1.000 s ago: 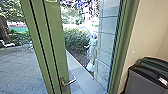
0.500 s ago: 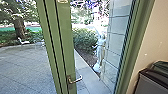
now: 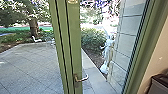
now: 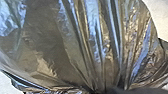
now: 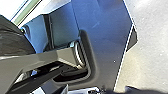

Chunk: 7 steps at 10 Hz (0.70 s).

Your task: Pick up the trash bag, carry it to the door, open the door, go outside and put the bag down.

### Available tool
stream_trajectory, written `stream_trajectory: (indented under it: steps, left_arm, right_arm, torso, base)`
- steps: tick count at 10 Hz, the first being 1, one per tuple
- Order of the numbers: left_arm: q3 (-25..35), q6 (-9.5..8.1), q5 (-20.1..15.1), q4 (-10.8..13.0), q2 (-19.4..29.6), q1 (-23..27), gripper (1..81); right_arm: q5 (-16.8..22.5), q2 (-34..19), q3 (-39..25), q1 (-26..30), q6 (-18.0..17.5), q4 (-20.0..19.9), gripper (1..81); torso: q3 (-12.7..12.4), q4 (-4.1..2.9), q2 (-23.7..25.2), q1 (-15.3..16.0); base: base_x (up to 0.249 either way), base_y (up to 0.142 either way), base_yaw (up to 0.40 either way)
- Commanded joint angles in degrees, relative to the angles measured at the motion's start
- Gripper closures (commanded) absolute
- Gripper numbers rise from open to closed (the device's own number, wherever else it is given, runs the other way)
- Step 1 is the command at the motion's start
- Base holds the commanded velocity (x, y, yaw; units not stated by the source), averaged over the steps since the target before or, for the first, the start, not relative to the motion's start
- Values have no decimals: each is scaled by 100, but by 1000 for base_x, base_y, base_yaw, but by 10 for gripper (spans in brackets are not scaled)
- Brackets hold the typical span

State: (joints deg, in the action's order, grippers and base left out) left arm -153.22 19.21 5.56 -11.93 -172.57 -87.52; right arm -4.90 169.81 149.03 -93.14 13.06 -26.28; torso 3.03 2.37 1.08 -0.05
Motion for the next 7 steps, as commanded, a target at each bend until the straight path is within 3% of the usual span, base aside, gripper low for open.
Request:
stream_trajectory:
  steps: [1,7]
  left_arm:
    - [-49,38,-371,77,-41,239,811]
    - [-59,118,-371,77,-59,239,811]
  right_arm:
    - [385,2,-7,203,13,27,10]
    - [384,2,2,202,13,27,10]
  torso:
    - [0,0,0,5]
    - [0,0,0,5]
  base:
    - [0,0,241]
    - [0,0,241]
